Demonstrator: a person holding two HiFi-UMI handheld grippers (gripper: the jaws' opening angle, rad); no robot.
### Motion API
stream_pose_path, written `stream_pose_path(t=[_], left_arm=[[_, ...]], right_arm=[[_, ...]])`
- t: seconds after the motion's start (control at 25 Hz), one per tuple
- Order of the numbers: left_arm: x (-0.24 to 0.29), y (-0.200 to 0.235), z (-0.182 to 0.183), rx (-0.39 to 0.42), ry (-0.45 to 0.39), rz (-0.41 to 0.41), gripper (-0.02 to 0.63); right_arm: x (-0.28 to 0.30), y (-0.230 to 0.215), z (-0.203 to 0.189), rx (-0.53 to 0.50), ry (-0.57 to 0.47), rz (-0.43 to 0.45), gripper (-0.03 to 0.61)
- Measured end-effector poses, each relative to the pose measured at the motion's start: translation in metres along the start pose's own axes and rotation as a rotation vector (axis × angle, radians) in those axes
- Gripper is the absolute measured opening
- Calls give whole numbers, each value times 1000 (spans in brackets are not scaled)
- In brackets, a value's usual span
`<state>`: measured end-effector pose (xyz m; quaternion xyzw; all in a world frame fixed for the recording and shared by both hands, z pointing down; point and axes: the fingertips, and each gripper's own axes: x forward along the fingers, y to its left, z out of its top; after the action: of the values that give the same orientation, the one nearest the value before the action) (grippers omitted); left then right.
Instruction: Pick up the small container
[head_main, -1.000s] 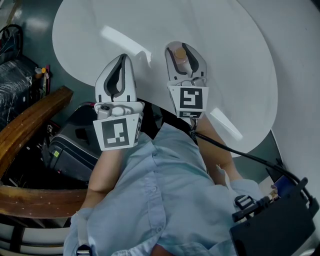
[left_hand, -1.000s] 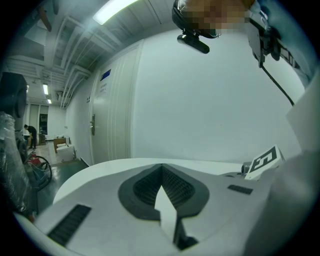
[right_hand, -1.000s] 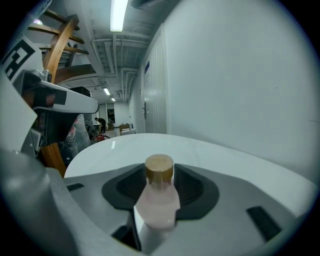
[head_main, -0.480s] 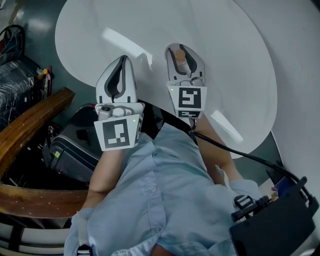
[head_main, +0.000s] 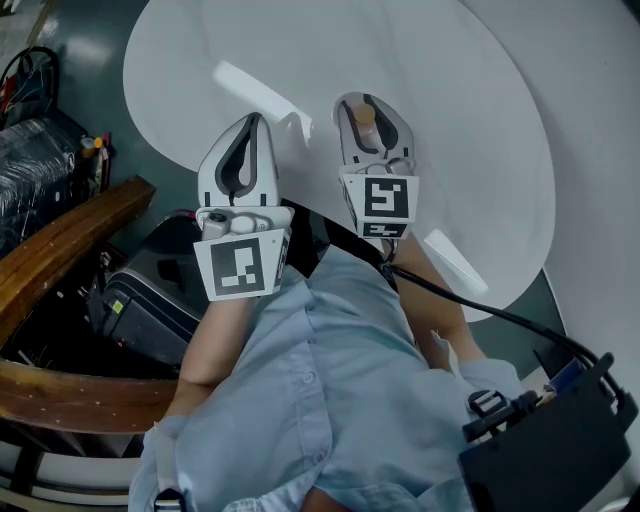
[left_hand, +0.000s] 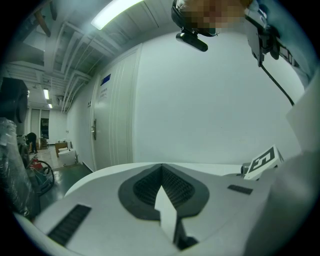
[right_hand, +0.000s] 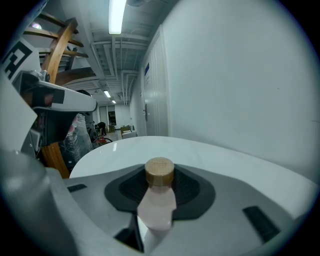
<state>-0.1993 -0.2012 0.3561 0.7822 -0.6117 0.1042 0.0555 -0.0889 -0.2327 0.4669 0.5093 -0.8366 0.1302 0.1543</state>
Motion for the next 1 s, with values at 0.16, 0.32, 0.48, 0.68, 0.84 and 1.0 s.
stream_pose_path(t=[0.16, 0.32, 0.48, 0.68, 0.84, 1.0], left_arm=[[-2, 1, 12, 28, -37, -6, -1], [2, -2, 30, -12, -84, -4, -2], [5, 0, 41, -8, -119, -6, -1], [16, -5, 53, 37, -163, -27, 0], [21, -10, 69, 44, -208, -42, 0], [25, -9, 77, 61, -226, -48, -1]], right_arm=[[-6, -2, 26, -7, -40, 1, 123], [-14, -2, 61, -27, -93, 1, 123], [-22, 1, 95, -49, -138, 16, 124], [-31, -2, 124, -52, -206, 29, 123], [-35, -6, 142, -69, -243, 18, 124], [-39, -8, 156, -81, -264, 6, 124]])
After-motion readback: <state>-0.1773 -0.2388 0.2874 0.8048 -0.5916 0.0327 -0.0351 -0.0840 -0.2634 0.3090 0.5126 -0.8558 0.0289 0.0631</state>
